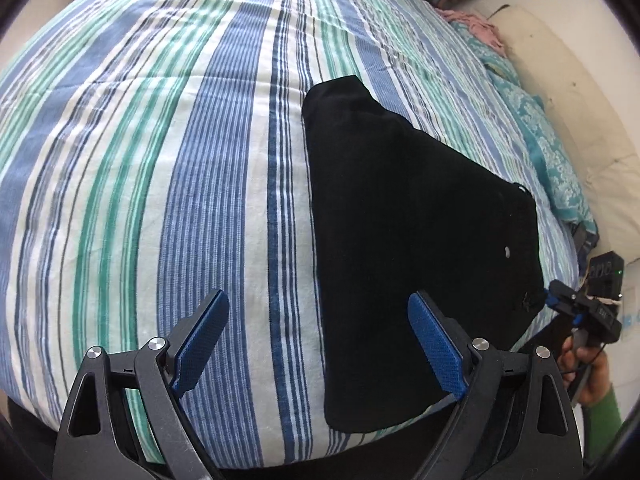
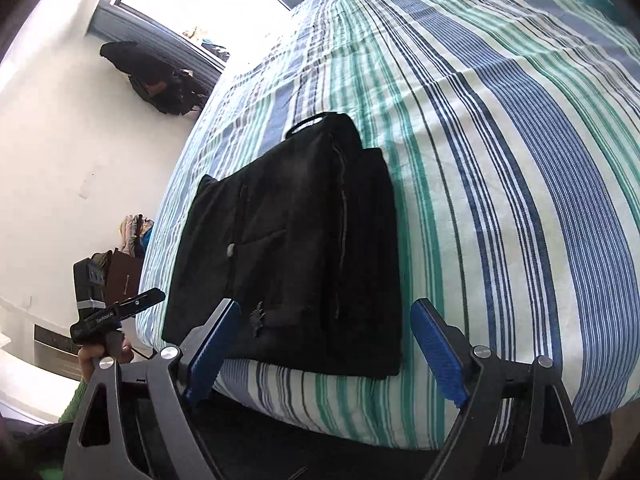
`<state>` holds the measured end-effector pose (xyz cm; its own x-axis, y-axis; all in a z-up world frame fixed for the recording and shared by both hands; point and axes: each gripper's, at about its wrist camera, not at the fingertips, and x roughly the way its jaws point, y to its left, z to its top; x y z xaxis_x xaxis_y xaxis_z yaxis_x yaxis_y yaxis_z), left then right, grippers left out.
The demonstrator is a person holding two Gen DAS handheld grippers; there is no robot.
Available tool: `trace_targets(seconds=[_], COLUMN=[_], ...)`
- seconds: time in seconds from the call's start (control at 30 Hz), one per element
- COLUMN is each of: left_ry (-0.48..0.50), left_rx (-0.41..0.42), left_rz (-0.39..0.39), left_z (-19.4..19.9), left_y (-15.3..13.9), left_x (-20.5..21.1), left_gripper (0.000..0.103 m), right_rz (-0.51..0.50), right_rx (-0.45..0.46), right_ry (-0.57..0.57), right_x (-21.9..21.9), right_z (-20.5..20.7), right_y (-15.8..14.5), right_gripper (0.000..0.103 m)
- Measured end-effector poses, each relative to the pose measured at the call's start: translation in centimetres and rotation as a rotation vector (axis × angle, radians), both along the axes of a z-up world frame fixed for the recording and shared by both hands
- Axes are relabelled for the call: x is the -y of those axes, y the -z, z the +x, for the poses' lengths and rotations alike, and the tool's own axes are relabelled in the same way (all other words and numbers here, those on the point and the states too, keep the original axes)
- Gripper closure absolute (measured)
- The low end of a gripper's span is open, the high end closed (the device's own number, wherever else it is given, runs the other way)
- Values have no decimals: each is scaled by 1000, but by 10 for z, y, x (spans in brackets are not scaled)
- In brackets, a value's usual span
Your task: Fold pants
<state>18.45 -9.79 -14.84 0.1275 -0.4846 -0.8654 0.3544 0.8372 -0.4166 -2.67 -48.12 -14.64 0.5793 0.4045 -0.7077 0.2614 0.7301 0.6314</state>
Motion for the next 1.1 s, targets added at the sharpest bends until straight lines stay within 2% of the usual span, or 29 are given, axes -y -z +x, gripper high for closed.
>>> trace_targets(seconds=[0.1,0.17,0.2,0.23,0.27,0.3,0.33,0.37,0.43,0.47,0.6,0.8,0.83,0.87,0.9,0.93,0.97,1.0,1.03,1.1], left_ry=[35,57,73,87,104,95,99,111,122,123,112,31,22,8,-19,-46,-50,-34,-21,-12], left_rx=[-127,-111,-98,-98,-115,-101,-72,-45,1,16,85,248,291,333,371,401,421,427,428,437], left_rz=[-63,-37,-33,-44,-71,-50,-31,-15,6,-2,-57,-31,5,73,158,251,326,371,384,395], left_z=[8,4,2,-1,-3,-4,-8,-9,-12,-11,1,61,72,80,86,88,85,78,67,39], left_y=[22,25,24,23,23,20,14,7,-9,-18,-59,-103,-102,-98,-88,-77,-65,-54,-45,-30], left_x=[15,27,33,39,44,48,52,56,62,63,64,65,70,74,72,71,66,61,47,25], left_gripper=[11,10,11,27,54,57,71,79,83,83,84,83,78,65,59,53,52,52,49,37], right_rz=[111,182,203,219,181,138,104,92,64,56,63,-1,-5,-13,-28,-49,-101,-172,-210,-225], right_rx=[-58,-57,-35,-30,-55,-78,-83,-73,-44,-24,78,205,219,216,185,130,63,7,-25,-34], right_ry=[-37,-63,-81,-101,-112,-129,-139,-146,-149,-149,-156,-150,-132,-107,-78,-59,-44,-24,-13,11], right_x=[11,11,8,4,-1,-6,-10,-13,-19,-21,-29,-42,-42,-41,-38,-36,-34,-33,-30,-24], right_z=[26,37,42,46,50,53,54,53,51,51,57,120,134,147,159,169,174,173,165,131], right_y=[29,39,38,37,37,36,33,27,10,0,-39,-92,-96,-97,-93,-84,-75,-66,-59,-53], right_gripper=[16,15,20,25,31,41,49,54,64,65,69,69,67,65,53,34,28,28,28,28])
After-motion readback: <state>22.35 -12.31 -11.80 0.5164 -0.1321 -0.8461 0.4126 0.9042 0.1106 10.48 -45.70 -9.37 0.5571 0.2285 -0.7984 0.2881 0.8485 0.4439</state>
